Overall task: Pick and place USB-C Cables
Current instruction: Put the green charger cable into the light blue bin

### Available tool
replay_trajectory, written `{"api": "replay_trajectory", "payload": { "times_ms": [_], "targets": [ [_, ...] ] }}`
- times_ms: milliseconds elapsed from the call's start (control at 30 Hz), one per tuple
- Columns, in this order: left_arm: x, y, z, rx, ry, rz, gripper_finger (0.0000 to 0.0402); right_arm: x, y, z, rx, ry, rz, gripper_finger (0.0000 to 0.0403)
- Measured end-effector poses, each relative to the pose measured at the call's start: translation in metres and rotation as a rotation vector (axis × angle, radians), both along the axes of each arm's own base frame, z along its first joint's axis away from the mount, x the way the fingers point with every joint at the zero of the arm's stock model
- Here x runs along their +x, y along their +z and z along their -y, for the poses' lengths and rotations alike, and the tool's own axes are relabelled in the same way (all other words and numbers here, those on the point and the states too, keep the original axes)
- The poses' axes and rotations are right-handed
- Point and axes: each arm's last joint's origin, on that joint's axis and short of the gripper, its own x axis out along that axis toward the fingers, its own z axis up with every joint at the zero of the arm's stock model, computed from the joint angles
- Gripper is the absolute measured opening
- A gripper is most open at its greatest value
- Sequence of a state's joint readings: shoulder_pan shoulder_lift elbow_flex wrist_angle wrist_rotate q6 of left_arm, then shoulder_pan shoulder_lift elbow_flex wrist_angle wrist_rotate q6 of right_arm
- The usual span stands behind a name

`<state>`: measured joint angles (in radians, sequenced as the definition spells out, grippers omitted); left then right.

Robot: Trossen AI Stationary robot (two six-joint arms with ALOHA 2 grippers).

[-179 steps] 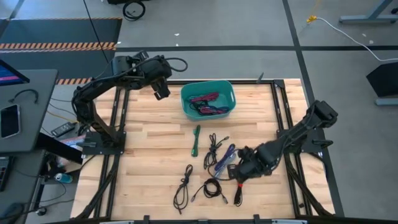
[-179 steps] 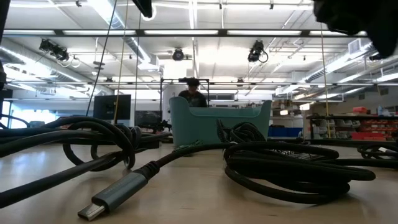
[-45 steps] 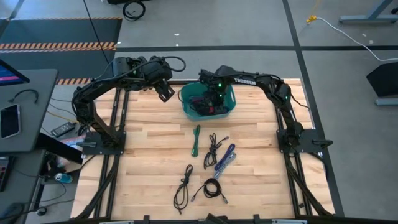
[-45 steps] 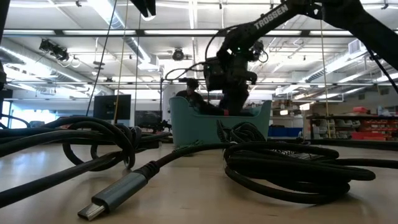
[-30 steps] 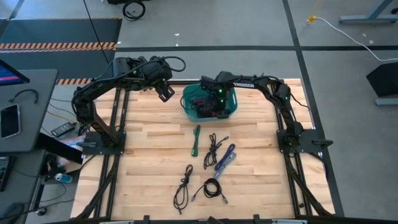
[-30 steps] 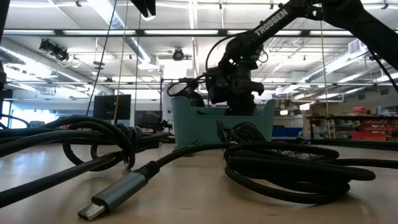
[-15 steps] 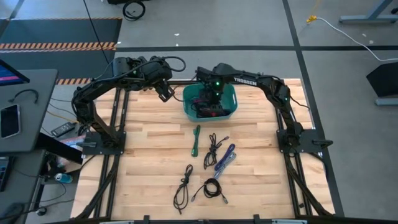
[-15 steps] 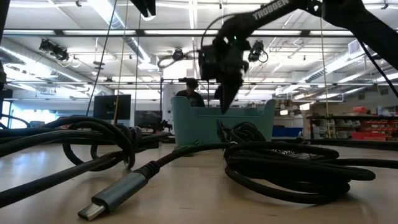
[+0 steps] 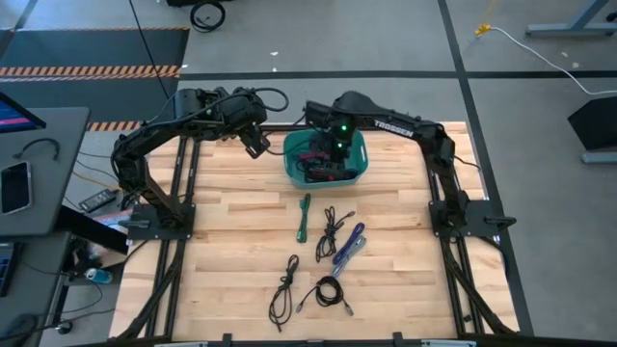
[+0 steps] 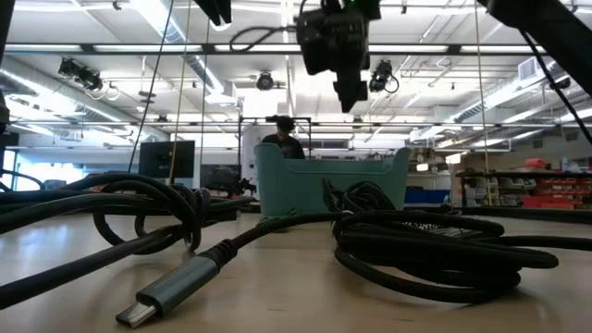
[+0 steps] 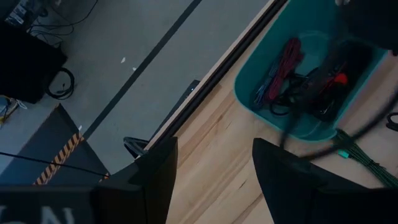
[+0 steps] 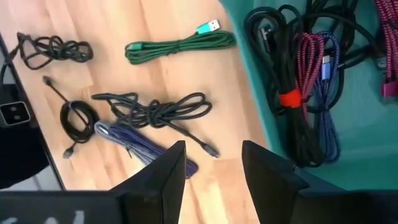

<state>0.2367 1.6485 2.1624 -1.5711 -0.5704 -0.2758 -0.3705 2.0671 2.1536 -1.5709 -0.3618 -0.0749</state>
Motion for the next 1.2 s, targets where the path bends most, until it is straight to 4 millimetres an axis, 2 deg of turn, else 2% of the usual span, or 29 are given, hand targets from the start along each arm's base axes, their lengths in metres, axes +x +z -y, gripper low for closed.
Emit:
{"api": "replay_trajectory", "payload": {
  "times_ms": [133, 267, 400, 533, 700, 833, 1000, 1200],
  "targets": [
    [0.0, 0.0, 0.0, -0.008, 0.023, 0.019, 0.0215, -0.004, 0.017, -0.023, -0.064, 0.021, 0.017, 0.0164],
    [0.002, 0.0, 0.007, -0.014, 0.012, 0.033, 0.0215, -0.019, 0.041, -0.034, -0.244, 0.01, 0.029, 0.0164],
    [0.007, -0.002, 0.024, -0.026, -0.029, 0.045, 0.0215, -0.049, 0.074, -0.028, -0.462, -0.124, 0.048, 0.0164],
    [0.015, -0.016, 0.044, -0.054, -0.061, 0.019, 0.0215, -0.092, 0.11, -0.019, -0.611, -0.319, 0.1, 0.0164],
    [0.025, -0.045, 0.067, -0.093, -0.054, -0.036, 0.0215, -0.146, 0.146, -0.018, -0.676, -0.505, 0.199, 0.0164],
    [0.036, -0.079, 0.079, -0.132, 0.024, -0.025, 0.0215, -0.18, 0.166, -0.023, -0.702, -0.579, 0.278, 0.0164],
    [0.052, -0.122, 0.087, -0.304, 0.154, 0.097, 0.0215, -0.205, 0.18, -0.033, -0.738, -0.59, 0.361, 0.0164],
    [0.063, -0.163, 0.091, -0.55, 0.428, 0.283, 0.0215, -0.216, 0.186, -0.039, -0.77, -0.545, 0.387, 0.0164]
  ]
}}
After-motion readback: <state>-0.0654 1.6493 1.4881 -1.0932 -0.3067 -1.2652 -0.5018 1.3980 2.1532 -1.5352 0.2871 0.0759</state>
